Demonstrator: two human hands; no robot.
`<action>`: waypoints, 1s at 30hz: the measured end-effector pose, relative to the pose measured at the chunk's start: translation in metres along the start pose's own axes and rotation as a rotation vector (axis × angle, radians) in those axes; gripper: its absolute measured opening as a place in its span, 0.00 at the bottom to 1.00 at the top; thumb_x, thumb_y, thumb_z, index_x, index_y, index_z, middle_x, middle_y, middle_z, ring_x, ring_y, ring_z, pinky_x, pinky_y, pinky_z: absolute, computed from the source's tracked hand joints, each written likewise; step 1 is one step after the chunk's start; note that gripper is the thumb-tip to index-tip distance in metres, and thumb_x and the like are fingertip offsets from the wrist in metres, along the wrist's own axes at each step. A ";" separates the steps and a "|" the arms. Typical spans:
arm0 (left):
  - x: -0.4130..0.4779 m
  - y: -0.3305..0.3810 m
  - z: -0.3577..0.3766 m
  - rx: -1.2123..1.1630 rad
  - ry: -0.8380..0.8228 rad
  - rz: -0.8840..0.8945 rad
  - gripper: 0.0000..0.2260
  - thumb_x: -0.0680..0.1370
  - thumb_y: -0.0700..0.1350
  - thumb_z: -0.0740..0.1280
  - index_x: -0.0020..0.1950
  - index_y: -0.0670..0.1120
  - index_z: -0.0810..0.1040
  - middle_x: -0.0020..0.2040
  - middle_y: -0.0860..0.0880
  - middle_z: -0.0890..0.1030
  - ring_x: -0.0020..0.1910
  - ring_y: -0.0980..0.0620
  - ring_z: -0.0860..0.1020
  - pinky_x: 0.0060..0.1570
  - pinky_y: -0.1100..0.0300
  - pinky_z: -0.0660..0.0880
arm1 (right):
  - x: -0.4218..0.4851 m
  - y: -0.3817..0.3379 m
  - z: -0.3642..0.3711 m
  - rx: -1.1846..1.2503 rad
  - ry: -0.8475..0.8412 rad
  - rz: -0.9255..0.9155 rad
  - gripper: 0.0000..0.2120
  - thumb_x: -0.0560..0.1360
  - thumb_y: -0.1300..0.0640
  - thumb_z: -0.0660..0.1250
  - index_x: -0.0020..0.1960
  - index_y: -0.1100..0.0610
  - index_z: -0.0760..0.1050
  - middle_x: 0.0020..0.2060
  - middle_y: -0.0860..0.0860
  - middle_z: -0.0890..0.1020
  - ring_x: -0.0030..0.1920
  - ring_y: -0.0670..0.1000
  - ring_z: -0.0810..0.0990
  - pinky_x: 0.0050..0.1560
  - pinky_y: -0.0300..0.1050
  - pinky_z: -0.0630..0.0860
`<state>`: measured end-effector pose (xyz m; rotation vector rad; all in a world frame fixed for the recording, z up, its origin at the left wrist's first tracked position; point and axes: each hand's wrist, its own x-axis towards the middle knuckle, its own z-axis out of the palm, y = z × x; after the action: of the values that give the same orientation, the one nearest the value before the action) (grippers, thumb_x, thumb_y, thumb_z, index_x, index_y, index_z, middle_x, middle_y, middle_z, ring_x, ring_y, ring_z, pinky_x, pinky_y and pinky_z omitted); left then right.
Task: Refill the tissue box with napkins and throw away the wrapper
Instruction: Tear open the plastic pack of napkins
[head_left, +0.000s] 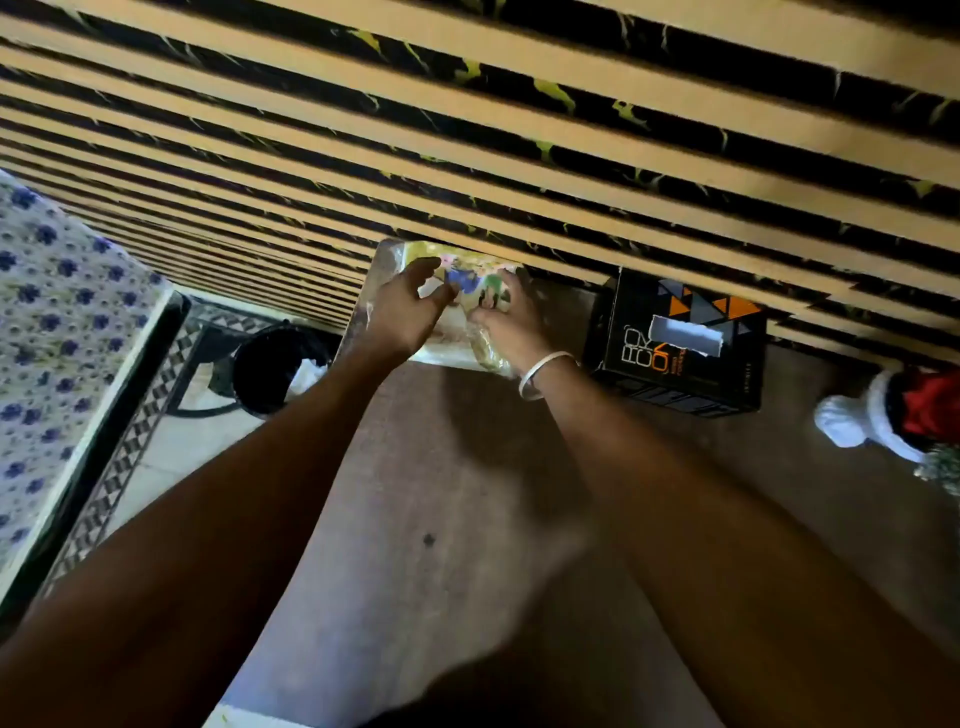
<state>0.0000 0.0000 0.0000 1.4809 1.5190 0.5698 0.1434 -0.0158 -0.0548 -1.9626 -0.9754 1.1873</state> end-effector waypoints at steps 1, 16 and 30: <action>0.002 -0.004 0.000 -0.007 -0.011 -0.026 0.25 0.78 0.54 0.67 0.73 0.46 0.71 0.70 0.46 0.75 0.69 0.49 0.73 0.65 0.56 0.71 | 0.001 0.000 0.001 0.009 0.003 -0.012 0.40 0.60 0.52 0.73 0.71 0.48 0.67 0.70 0.55 0.68 0.69 0.55 0.71 0.68 0.52 0.72; -0.001 -0.026 0.000 0.221 0.073 -0.024 0.27 0.76 0.49 0.70 0.73 0.45 0.69 0.70 0.44 0.73 0.66 0.45 0.74 0.64 0.51 0.73 | -0.010 0.026 0.001 -0.159 -0.030 0.062 0.47 0.62 0.64 0.72 0.75 0.39 0.60 0.75 0.53 0.63 0.76 0.59 0.59 0.74 0.58 0.64; -0.094 -0.060 0.004 0.240 0.027 -0.075 0.22 0.75 0.46 0.71 0.69 0.45 0.74 0.73 0.45 0.68 0.66 0.43 0.73 0.66 0.51 0.71 | -0.109 0.066 0.012 -0.185 -0.077 0.031 0.43 0.64 0.66 0.72 0.75 0.44 0.63 0.72 0.56 0.61 0.74 0.60 0.62 0.74 0.56 0.64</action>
<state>-0.0405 -0.1009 -0.0250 1.5927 1.7035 0.3735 0.1151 -0.1399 -0.0656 -2.0952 -1.1341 1.2360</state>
